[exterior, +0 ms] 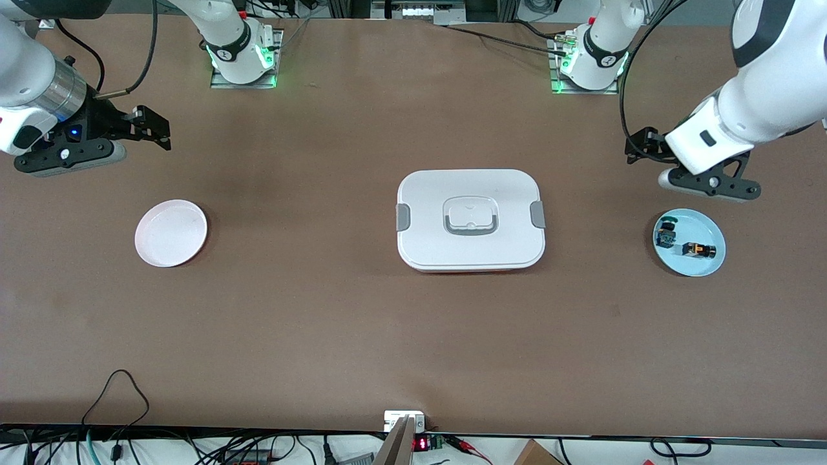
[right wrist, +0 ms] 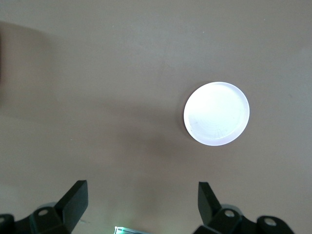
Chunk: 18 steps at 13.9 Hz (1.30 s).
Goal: Transfer orange switch to right arm and place
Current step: 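Move the left gripper down toward the switches on the blue plate, then lower the left gripper over the orange switch on the blue plate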
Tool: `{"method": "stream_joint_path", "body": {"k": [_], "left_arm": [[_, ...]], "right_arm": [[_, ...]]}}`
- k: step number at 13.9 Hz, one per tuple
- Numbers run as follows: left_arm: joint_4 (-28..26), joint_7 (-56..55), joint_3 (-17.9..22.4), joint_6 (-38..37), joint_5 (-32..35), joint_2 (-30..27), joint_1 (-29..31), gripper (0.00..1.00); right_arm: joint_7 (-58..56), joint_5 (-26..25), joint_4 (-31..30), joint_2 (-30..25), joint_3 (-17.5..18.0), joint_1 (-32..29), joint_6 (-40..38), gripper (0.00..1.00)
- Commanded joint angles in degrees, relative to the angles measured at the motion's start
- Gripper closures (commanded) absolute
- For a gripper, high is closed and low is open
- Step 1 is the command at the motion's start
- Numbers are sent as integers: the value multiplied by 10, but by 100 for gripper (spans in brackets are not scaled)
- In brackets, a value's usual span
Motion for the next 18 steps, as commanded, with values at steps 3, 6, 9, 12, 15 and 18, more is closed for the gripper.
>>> {"method": "stream_joint_path", "body": {"k": [3,6,9,12,15,18], "left_arm": [[144,-3,3,-12,-10,139,1,0],[151,-7,6,-14,-2,157,27,0],[130,-3,10,-13,84,178,42,0],[123,-2,10,-9,112,198,42,0],[71,1,10,16,135,204,70,0],[2,46,11,108,144,206,111,0]], "right_arm": [[3,6,2,-3,1,-3,-7,0],[3,7,2,-3,1,-3,-7,0],[3,6,2,-3,1,-3,-7,0],[3,6,2,-3,1,-3,-7,0],[3,6,2,-3,1,-3,-7,0],[3,6,2,-3,1,-3,-7,0]]}}
